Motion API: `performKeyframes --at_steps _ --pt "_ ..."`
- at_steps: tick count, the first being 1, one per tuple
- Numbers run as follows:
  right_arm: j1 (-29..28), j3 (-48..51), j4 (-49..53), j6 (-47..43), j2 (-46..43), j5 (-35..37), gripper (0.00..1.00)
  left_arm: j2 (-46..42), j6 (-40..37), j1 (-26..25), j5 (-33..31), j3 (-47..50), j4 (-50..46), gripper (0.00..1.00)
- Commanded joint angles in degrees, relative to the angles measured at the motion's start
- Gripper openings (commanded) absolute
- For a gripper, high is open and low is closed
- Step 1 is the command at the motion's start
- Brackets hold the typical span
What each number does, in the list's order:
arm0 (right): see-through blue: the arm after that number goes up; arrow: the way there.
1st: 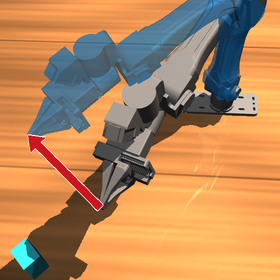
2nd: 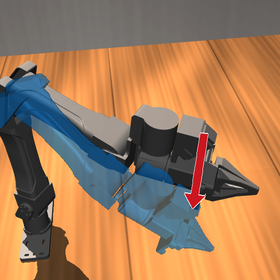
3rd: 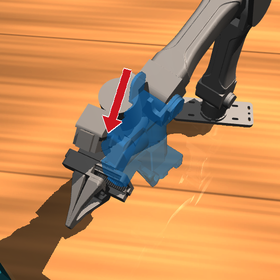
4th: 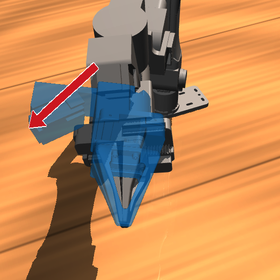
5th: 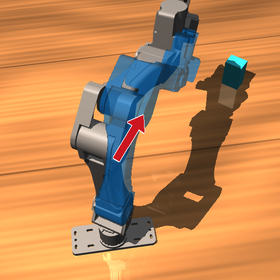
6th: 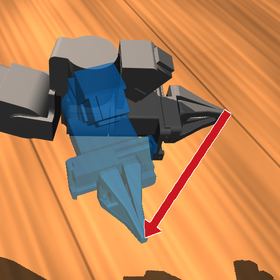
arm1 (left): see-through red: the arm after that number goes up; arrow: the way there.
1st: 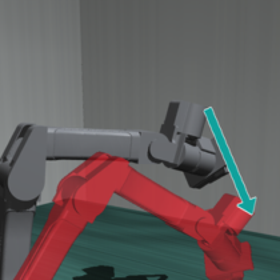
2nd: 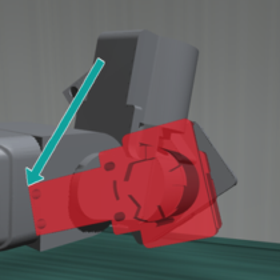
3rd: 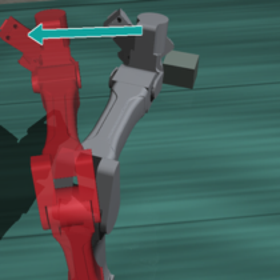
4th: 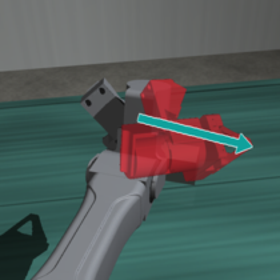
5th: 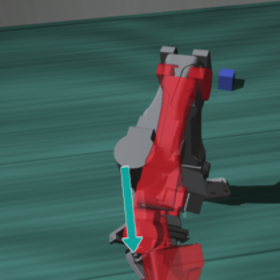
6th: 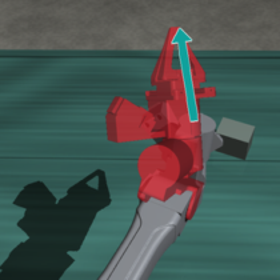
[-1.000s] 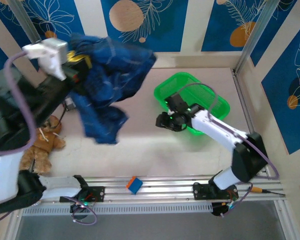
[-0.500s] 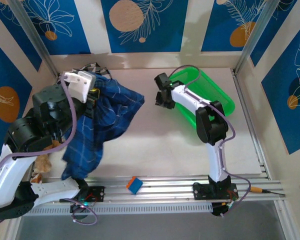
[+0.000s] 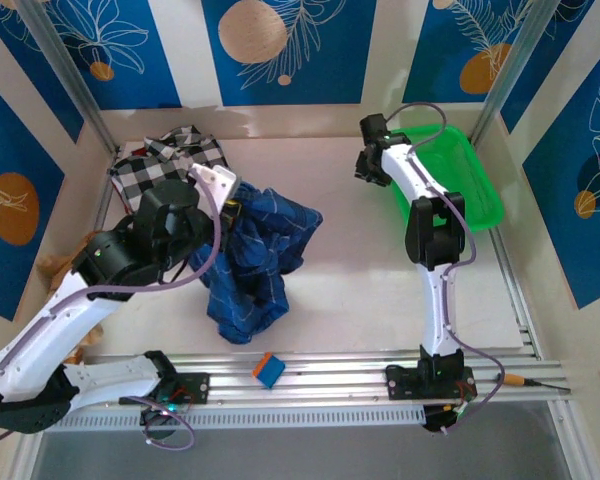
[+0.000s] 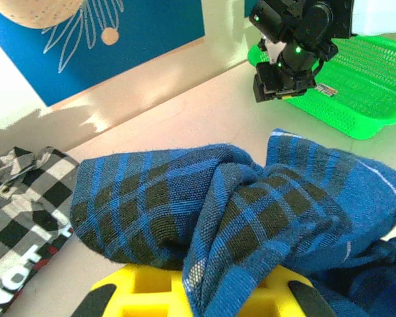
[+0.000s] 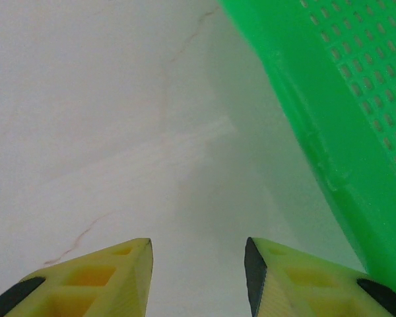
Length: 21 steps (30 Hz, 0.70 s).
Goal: Fold and stack the long sleeve shirts
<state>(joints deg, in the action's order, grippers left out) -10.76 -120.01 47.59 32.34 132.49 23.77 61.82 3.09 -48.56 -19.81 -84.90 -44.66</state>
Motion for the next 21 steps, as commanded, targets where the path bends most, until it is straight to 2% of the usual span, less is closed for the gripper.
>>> performKeyframes --at_steps 1,6,11,13,14,15,17,19,20,21 --pt "3.05 -1.95 2.74 -3.31 0.59 -0.17 0.45 1.53 0.24 -0.17 2.40 -0.41 7.05 0.00" --pt "2.98 0.94 -0.61 -5.27 -5.22 -5.78 0.59 7.37 -1.63 1.65 5.50 -1.27 10.03 0.00" --pt "2.29 8.71 -5.61 -2.57 -15.94 -14.35 0.70 15.19 0.63 8.04 18.09 -2.97 15.13 0.00" --pt "1.92 11.81 -6.39 -1.54 -20.53 -15.60 0.72 20.30 0.35 9.49 22.97 -5.20 16.80 0.01" --pt "1.81 13.72 -6.64 -0.78 -23.19 -16.07 0.73 23.07 -0.13 10.04 24.29 -6.85 16.92 0.13" --pt "1.87 15.68 -6.85 -0.07 -25.47 -16.28 0.74 25.36 -0.03 10.56 24.14 -8.56 16.42 0.30" --pt "1.94 21.03 -7.39 1.63 -31.13 -17.04 0.75 29.76 3.97 14.40 24.17 -12.33 14.90 0.76" --pt "1.22 27.25 -9.21 2.00 -36.72 -18.43 0.76 31.67 9.99 20.08 26.88 -13.37 14.17 0.87" --pt "0.38 30.62 -9.96 1.68 -39.66 -19.12 0.77 31.42 12.72 23.01 28.28 -12.51 14.12 0.97" --pt "-0.59 32.80 -9.84 1.36 -42.03 -19.11 0.77 30.46 14.13 24.98 28.99 -11.31 13.77 1.00"
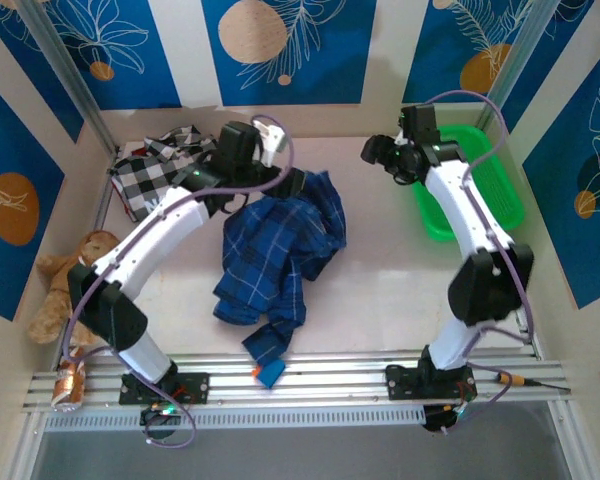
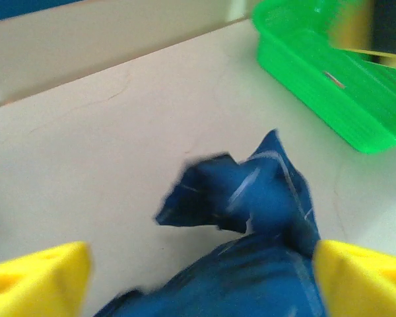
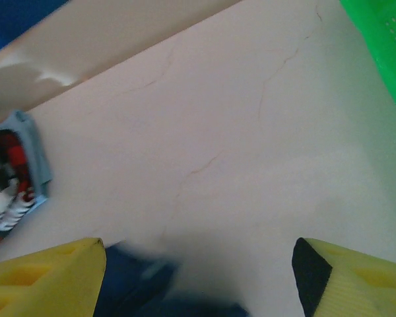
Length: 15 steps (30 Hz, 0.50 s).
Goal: Fold and stack the long sleeve shirts
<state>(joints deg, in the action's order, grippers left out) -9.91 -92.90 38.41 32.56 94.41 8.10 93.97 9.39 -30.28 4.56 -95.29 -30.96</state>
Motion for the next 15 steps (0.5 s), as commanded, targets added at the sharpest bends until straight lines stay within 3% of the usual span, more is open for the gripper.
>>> performKeyframes --at_steps 1,5,8,15 --pt "-2.81 8.53 -0.45 0.89 -6.51 -3.49 0.77 -3.09 8.29 8.09 4.60 0.75 -1.15 1.00" --pt "-10.12 19.45 -2.26 1.82 -14.44 -7.02 0.77 -14.02 6.71 8.57 0.83 12.70 -5.69 1.00" --pt "-18.12 23.55 -2.41 4.04 -14.86 -8.22 0.77 -21.26 8.55 8.65 -0.01 23.27 -9.23 1.00" --pt "-28.88 31.97 -10.13 12.59 -12.03 -9.83 0.76 -34.18 19.94 8.48 10.03 44.44 -6.70 0.99"
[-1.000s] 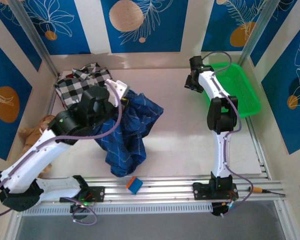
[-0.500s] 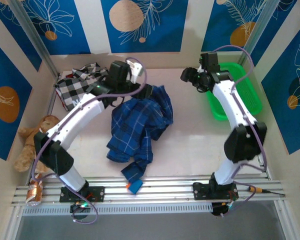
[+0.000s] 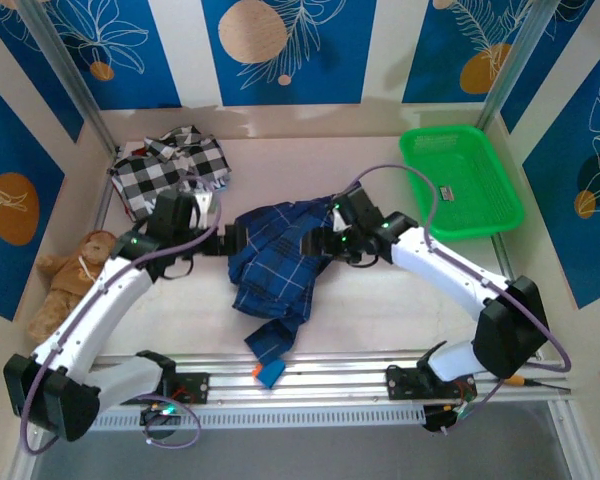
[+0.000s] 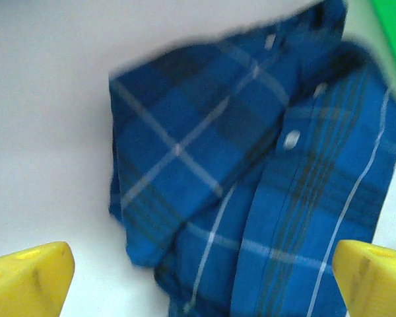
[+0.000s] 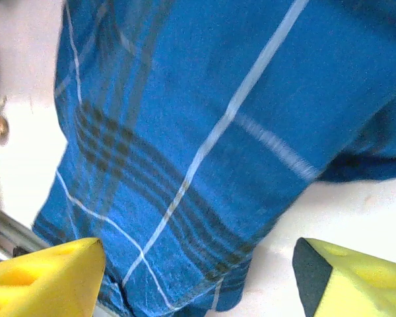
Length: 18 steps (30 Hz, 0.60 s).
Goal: Fold and stack the long sleeve shirts
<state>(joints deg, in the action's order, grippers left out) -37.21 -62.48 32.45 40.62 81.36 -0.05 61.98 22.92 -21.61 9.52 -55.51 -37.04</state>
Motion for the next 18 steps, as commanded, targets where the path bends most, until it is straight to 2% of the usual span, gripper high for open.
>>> performKeyframes --at_steps 1,8,14,16,18 --pt "-2.25 2.33 -5.10 5.32 1.57 -2.31 0.76 -3.89 7.73 -0.17 4.90 6.87 -0.71 0.99" --pt "-4.19 4.36 -5.19 7.36 2.45 0.16 0.76 -10.35 17.69 -0.81 10.88 18.99 5.92 0.95" --pt "-2.16 4.78 -7.22 7.72 3.42 3.66 0.75 -12.52 22.34 -5.61 11.97 20.52 13.60 0.93" --pt "0.13 3.33 -7.91 7.73 5.36 3.43 0.67 -12.58 20.49 -8.42 10.48 19.43 14.53 0.93" --pt "1.60 1.57 -9.59 7.91 6.63 2.29 0.51 -12.38 16.84 -10.89 7.28 17.51 12.83 0.93"
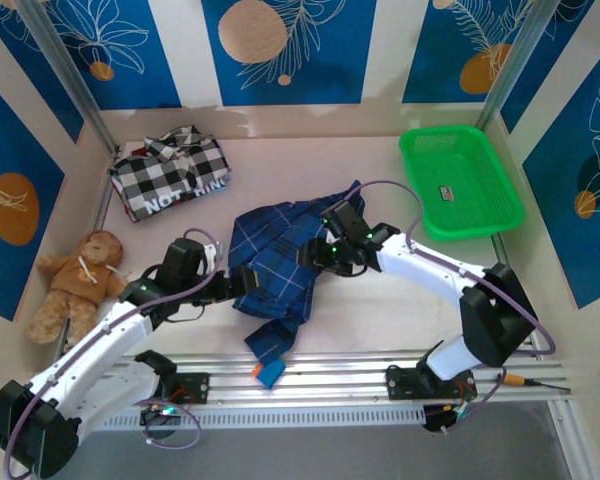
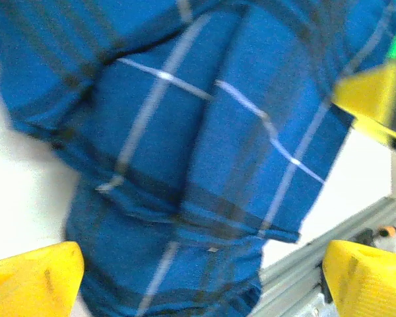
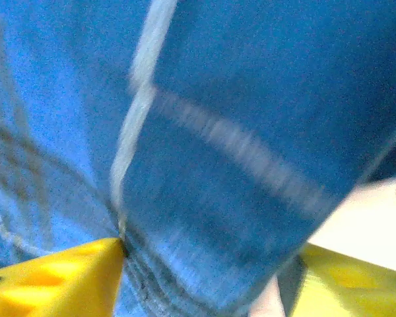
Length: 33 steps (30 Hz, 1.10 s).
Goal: Fold and stack the long sleeve shirts
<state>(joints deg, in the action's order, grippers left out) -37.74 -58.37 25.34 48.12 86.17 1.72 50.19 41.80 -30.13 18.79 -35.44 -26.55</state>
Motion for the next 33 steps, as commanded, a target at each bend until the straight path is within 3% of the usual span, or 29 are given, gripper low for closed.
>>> performKeyframes --at_steps 1,4,6,16,25,33 --pt "2.27 -4.34 -2.47 0.00 2.53 -0.05 0.43 -0.31 -3.95 -3.04 -3.03 -3.52 1.52 0.93" --pt "1.45 -11.84 0.02 -2.09 5.50 -0.96 0.27 1.38 -10.11 -5.42 -5.12 -6.05 0.36 0.92" --pt "0.39 -17.05 2.05 -3.31 7.87 -1.78 0.22 3.29 -13.93 -6.98 -7.20 -8.24 -0.62 0.92" --pt "-2.42 -34.78 8.31 -1.95 17.67 -7.62 0.22 14.70 -25.42 -9.55 -14.68 -21.28 -5.24 0.98" --pt "-2.62 -36.19 9.37 1.61 19.27 -11.01 0.22 24.02 -27.08 -10.75 -16.94 -24.05 -1.91 0.98" --pt "-2.69 -35.15 8.35 3.60 19.33 -12.33 0.22 29.88 -23.23 -13.66 -18.15 -24.08 3.00 0.94"
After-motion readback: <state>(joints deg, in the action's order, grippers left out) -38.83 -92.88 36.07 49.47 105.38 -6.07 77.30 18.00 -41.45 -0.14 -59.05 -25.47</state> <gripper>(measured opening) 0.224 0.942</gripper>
